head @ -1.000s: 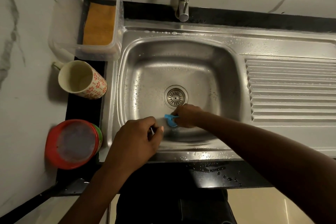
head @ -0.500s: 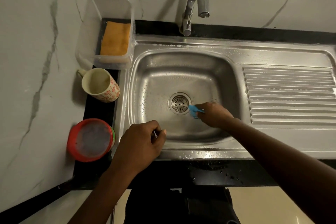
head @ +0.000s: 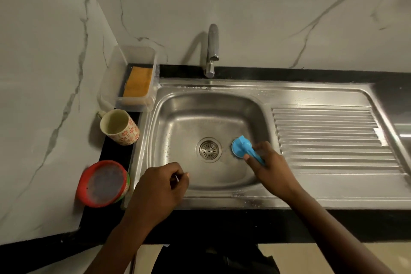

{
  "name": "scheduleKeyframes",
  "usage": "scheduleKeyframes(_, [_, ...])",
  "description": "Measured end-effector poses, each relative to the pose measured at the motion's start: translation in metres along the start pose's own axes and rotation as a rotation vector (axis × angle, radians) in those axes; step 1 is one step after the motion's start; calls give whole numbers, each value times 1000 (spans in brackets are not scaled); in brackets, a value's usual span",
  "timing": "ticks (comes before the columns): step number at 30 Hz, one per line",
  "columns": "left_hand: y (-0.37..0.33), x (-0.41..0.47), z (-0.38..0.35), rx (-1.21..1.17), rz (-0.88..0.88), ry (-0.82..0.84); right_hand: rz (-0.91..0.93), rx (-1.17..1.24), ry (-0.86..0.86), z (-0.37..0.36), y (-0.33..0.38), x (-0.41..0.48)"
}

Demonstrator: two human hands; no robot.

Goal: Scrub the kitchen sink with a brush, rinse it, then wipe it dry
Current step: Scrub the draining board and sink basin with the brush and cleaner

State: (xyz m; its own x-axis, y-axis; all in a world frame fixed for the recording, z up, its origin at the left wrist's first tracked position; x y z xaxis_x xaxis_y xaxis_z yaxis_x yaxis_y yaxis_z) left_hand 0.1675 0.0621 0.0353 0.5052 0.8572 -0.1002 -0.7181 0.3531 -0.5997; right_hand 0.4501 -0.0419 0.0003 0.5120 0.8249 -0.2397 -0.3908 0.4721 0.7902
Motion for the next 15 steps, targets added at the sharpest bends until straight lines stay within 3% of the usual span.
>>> scheduleKeyframes(15, [-121, -9, -22, 16, -65, -211, 190, 316, 100, 78, 23, -30])
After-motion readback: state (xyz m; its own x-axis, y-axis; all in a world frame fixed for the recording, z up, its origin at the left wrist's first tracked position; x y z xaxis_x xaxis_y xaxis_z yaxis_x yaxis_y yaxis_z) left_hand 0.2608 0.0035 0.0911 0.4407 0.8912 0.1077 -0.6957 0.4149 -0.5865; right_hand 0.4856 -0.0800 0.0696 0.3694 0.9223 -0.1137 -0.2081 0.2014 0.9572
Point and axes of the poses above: each hand's wrist, its own x-axis towards the middle knuckle, its own z-axis out of the back of the hand, y = z × x, the point moved 2 cm from there along x, towards the middle knuckle, and after that the axes turned 9 degrees about x, right-handed, at the moved point
